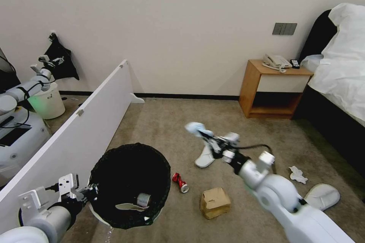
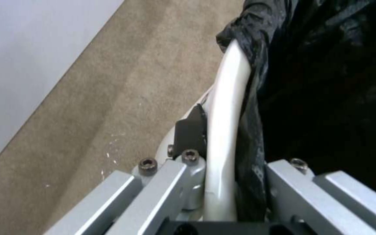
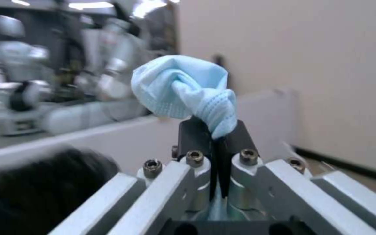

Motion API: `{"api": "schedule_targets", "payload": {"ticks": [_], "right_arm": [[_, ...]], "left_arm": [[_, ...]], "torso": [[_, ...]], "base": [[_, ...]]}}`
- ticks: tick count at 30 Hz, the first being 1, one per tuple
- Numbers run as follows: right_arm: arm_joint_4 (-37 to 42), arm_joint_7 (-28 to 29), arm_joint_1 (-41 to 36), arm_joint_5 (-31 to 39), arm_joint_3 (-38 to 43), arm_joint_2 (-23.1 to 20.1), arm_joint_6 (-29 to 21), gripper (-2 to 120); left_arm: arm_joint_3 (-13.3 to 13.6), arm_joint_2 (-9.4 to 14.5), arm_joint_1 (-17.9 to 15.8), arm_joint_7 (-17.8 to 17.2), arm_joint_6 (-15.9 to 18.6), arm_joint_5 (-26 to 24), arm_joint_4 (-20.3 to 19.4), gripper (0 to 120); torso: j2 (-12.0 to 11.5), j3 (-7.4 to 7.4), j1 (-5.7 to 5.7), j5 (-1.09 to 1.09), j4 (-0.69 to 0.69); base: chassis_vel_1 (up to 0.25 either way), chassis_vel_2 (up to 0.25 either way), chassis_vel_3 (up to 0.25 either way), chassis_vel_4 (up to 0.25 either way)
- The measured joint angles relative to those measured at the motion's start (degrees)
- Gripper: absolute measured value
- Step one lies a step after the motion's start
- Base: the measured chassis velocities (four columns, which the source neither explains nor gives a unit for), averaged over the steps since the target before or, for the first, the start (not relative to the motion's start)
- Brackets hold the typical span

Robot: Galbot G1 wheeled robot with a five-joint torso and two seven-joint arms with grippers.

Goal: Pick up the trash bin, then pick up the garbage from the floor and place it into the trash bin.

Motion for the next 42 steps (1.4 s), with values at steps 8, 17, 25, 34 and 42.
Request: {"api": "schedule_targets", "payload": {"ticks": [8,17,25,34,42], "right_arm": [[-3.21,-1.16,10.85,4.11,-12.87,4.73,-0.03,0],[-4.17,0.23,15.21,6.93,-22.24,7.66,-2.15,0],[-2.8,4.95,15.43,10.93,-26.41,5.71,-8.05,0],[-2.05,9.94,16.06,13.04,-29.38,4.79,-13.98,0],[-2.27,16.91,14.68,14.04,-29.46,5.99,-17.22,4]], "left_arm": [[-0.17,-0.12,-0.1,0.01,0.0,-0.13,0.01,2],[0.07,-0.17,-0.36,-0.06,0.0,-0.17,-0.09,2],[-0.23,-0.21,-0.34,-0.11,0.0,-0.34,-0.57,2],[-0.63,-0.11,-0.41,-0.37,0.01,-1.02,-0.75,2],[-0.75,-0.03,-0.46,-0.85,0.05,-2.07,-1.11,2]], "torso": [[0.0,0.0,0.0,0.03,-0.01],[0.0,0.0,0.0,0.02,-0.01],[0.0,0.0,0.0,0.03,-0.01],[0.0,0.0,0.0,0.03,0.0],[0.0,0.0,0.0,0.03,-0.01]], "base": [[0.0,0.0,0.0,0.0],[0.0,0.0,0.0,0.0],[0.0,0.0,0.0,0.0],[0.0,0.0,0.0,0.0],[0.0,0.0,0.0,0.0]]}}
